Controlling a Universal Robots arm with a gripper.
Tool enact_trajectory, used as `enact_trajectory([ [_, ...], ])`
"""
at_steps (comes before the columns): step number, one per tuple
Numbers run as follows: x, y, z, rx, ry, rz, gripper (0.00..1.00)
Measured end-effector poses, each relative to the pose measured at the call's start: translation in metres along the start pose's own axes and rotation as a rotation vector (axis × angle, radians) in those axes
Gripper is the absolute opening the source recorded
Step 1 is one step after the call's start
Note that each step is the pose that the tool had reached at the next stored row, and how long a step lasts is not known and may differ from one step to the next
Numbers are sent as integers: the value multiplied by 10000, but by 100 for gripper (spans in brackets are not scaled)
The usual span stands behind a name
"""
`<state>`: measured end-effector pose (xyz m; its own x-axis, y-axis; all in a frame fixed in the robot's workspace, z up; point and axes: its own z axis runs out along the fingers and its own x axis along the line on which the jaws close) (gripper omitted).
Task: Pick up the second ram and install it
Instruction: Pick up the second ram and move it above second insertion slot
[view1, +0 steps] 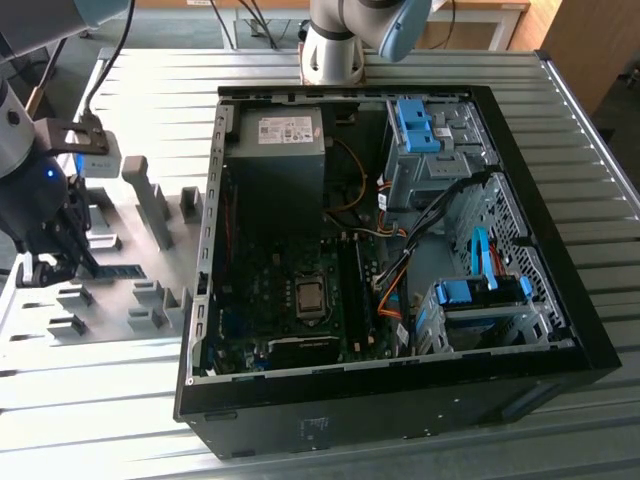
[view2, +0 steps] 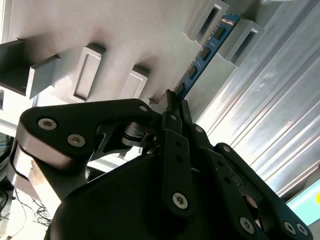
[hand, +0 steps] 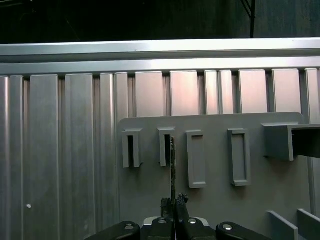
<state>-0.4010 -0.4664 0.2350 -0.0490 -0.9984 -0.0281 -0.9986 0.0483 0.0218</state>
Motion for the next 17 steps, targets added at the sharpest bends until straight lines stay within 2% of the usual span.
enact_trajectory([
  [17,-2,1,-62,3,-2,71,14],
])
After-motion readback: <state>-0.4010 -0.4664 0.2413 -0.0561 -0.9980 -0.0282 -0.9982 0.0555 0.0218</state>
